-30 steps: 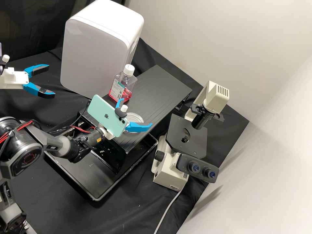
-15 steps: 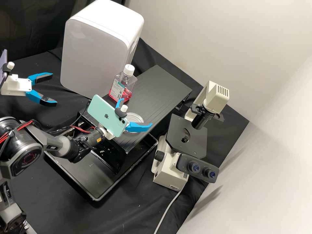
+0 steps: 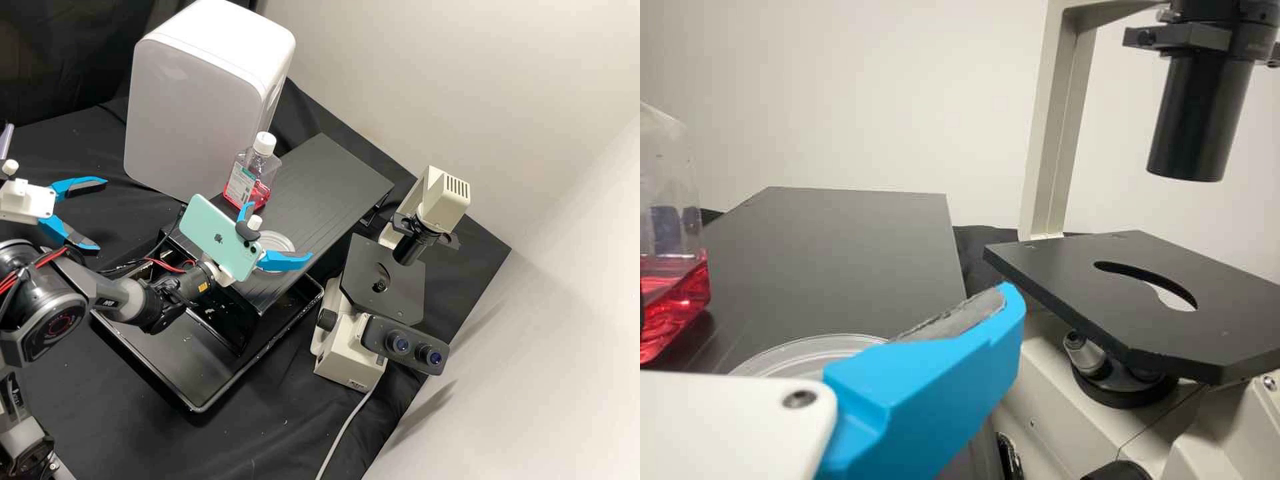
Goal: Remove the lid from the petri dish
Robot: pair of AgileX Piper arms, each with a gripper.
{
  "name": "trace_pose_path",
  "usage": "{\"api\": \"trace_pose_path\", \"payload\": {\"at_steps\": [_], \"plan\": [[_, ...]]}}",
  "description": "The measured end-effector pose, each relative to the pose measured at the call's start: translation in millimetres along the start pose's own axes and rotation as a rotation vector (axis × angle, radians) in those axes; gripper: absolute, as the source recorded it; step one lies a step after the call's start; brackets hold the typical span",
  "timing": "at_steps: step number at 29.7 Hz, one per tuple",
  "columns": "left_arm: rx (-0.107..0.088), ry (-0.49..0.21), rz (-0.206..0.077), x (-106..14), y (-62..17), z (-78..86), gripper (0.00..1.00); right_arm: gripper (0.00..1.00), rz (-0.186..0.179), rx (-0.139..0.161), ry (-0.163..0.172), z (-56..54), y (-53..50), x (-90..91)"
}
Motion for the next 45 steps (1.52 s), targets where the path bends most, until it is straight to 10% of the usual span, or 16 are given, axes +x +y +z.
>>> {"api": "trace_pose_path", "payload": {"at_steps": [14, 22, 28, 45], "plan": [[-0.004, -0.03, -0.024, -1.3, -5.1, 7.2, 1.0, 1.0, 0.0, 0.0, 0.0, 0.0, 0.0, 0.0], [-0.151, -0.043, -0.046, -0.6, -8.4, 6.0, 1.0, 1.0, 0.0, 0.0, 0.0, 0.0, 0.0, 0.0], [-0.205, -0.042, -0.045, -0.8, -7.9, 6.1, 1.0, 1.0, 0.0, 0.0, 0.0, 0.0, 0.0, 0.0], [-0.209, -0.036, -0.031, -1.7, -5.5, 7.7, 1.0, 1.0, 0.0, 0.0, 0.0, 0.0, 0.0, 0.0]]}}
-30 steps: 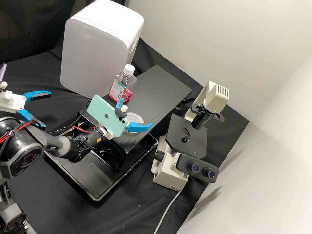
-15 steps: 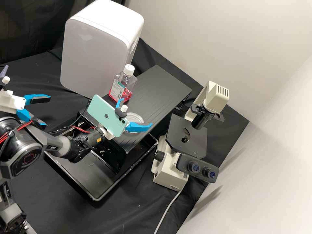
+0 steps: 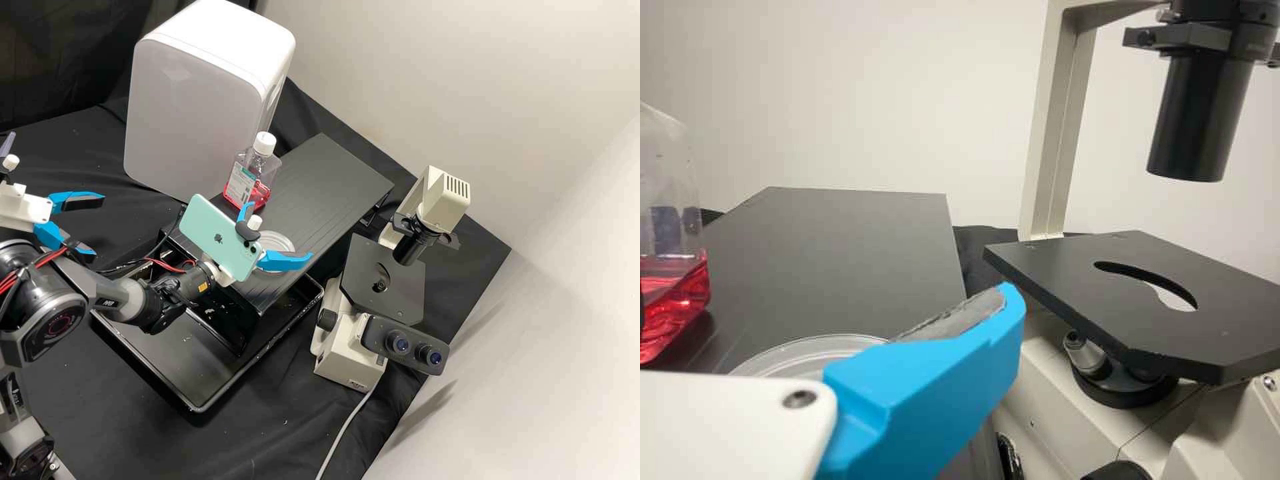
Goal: Remove the lid from the petri dish
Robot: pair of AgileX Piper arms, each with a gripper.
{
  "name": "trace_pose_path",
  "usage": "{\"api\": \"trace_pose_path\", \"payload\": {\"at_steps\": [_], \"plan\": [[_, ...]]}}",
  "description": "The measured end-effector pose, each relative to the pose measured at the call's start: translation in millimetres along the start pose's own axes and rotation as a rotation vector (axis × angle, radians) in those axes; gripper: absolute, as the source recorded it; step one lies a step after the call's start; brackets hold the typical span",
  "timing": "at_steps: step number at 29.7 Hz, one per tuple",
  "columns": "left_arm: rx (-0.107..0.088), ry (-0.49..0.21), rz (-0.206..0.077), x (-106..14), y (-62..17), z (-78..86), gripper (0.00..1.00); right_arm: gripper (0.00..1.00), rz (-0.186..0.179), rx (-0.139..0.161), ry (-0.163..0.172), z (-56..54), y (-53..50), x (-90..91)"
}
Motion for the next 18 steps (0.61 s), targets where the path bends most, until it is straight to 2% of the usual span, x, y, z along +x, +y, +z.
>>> {"api": "trace_pose_path", "payload": {"at_steps": [2, 4, 6, 7, 10, 18], "plan": [[0.008, 0.007, 0.003, 0.1, -0.2, 0.5, 1.0, 1.0, 0.0, 0.0, 0.0, 0.0, 0.0, 0.0], [0.029, 0.011, 0.006, 0.1, -0.1, 0.9, 1.0, 1.0, 0.0, 0.0, 0.0, 0.0, 0.0, 0.0], [0.038, 0.013, 0.008, 0.0, 0.1, 1.3, 1.0, 1.0, 0.0, 0.0, 0.0, 0.0, 0.0, 0.0], [0.051, 0.014, 0.008, 0.1, 0.0, 1.7, 1.0, 1.0, 0.0, 0.0, 0.0, 0.0, 0.0, 0.0], [0.073, 0.02, 0.01, 0.1, -0.1, 2.0, 1.0, 1.0, 0.0, 0.0, 0.0, 0.0, 0.0, 0.0], [0.076, 0.014, 0.008, 0.1, -0.7, 3.5, 1.0, 1.0, 0.0, 0.0, 0.0, 0.0, 0.0, 0.0]]}}
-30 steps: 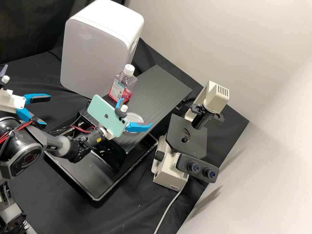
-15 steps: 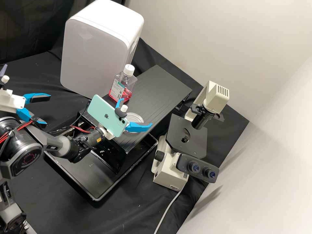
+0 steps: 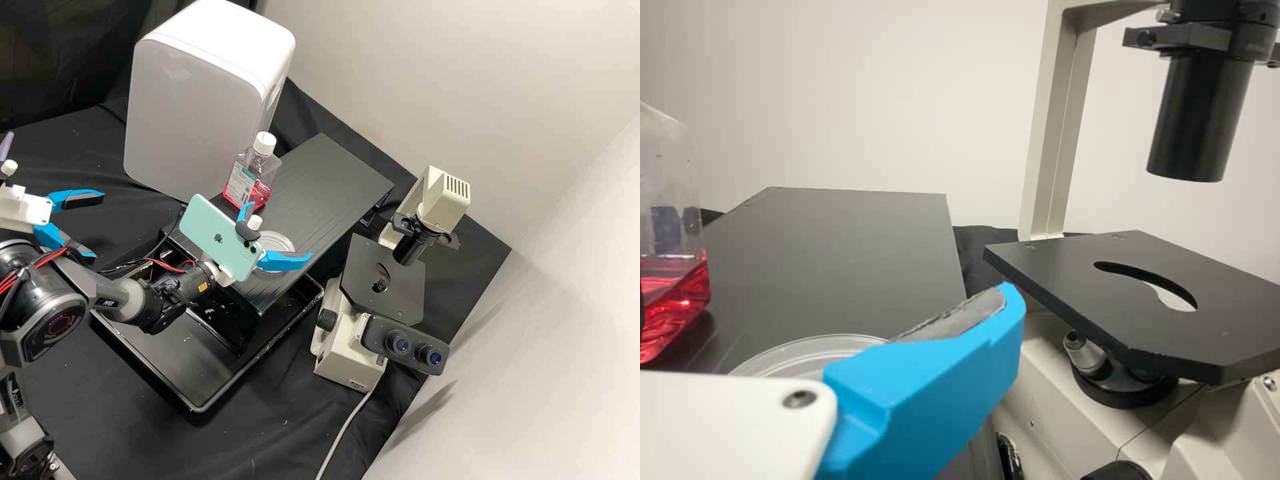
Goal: Remove the lid from the petri dish
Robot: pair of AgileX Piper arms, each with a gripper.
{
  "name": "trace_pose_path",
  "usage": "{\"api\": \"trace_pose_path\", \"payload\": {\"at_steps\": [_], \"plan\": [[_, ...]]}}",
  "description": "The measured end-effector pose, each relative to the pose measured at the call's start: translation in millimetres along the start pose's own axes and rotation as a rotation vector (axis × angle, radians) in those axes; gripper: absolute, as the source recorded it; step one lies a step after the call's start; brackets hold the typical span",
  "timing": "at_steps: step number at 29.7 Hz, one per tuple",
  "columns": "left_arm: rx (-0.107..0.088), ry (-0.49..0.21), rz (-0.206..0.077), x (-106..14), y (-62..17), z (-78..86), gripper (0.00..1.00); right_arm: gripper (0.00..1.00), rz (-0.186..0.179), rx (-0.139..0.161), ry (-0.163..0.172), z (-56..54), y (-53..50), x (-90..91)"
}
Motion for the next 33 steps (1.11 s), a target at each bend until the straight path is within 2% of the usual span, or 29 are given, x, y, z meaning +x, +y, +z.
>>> {"api": "trace_pose_path", "payload": {"at_steps": [33], "plan": [[0.003, -0.017, -0.007, 0.2, -1.7, 4.0, 1.0, 1.0, 0.0, 0.0, 0.0, 0.0, 0.0, 0.0]]}}
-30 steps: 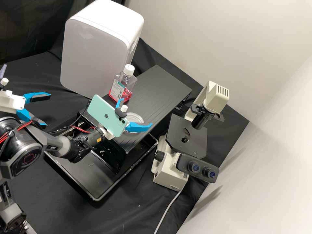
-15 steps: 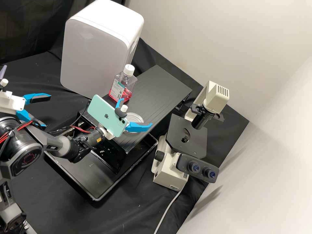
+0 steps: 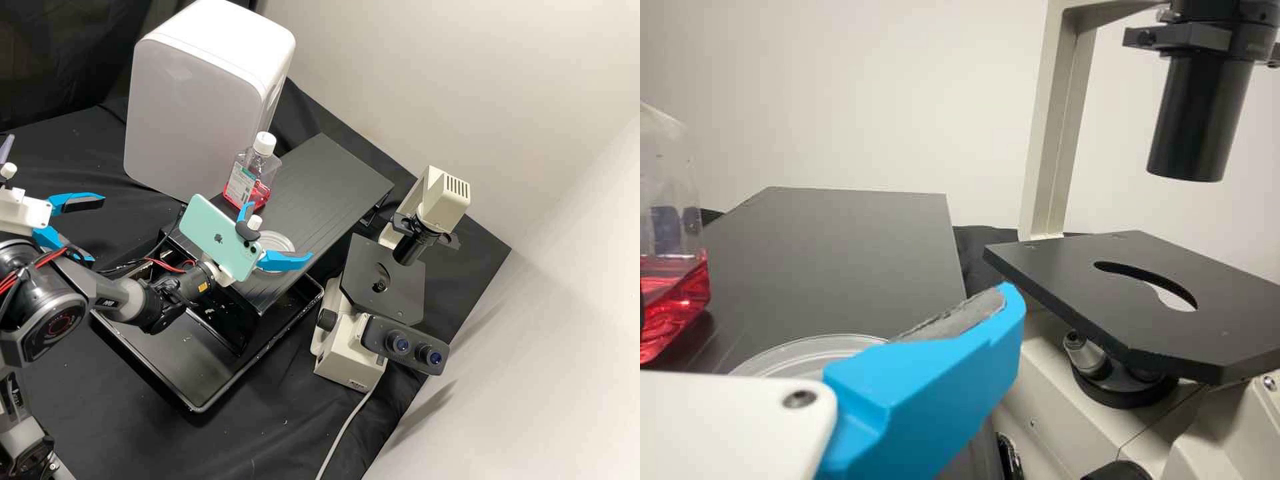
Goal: Remove the lid from the petri dish
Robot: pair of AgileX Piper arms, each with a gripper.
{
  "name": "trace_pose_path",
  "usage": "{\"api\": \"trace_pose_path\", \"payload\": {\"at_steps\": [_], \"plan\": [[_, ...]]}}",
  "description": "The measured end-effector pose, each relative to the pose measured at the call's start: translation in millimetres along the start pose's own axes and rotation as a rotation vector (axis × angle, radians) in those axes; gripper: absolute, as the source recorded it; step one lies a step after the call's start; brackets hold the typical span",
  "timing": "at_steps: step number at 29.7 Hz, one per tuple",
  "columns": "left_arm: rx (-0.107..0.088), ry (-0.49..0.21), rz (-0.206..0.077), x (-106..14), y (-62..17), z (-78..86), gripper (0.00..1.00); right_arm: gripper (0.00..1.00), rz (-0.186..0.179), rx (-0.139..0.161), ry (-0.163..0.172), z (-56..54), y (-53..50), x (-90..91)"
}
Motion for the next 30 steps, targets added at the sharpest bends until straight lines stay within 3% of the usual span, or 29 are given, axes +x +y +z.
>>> {"api": "trace_pose_path", "payload": {"at_steps": [30], "plan": [[-0.004, 0.005, -0.009, 0.6, -2.5, 0.7, 1.0, 1.0, 0.0, 0.0, 0.0, 0.0, 0.0, 0.0]]}}
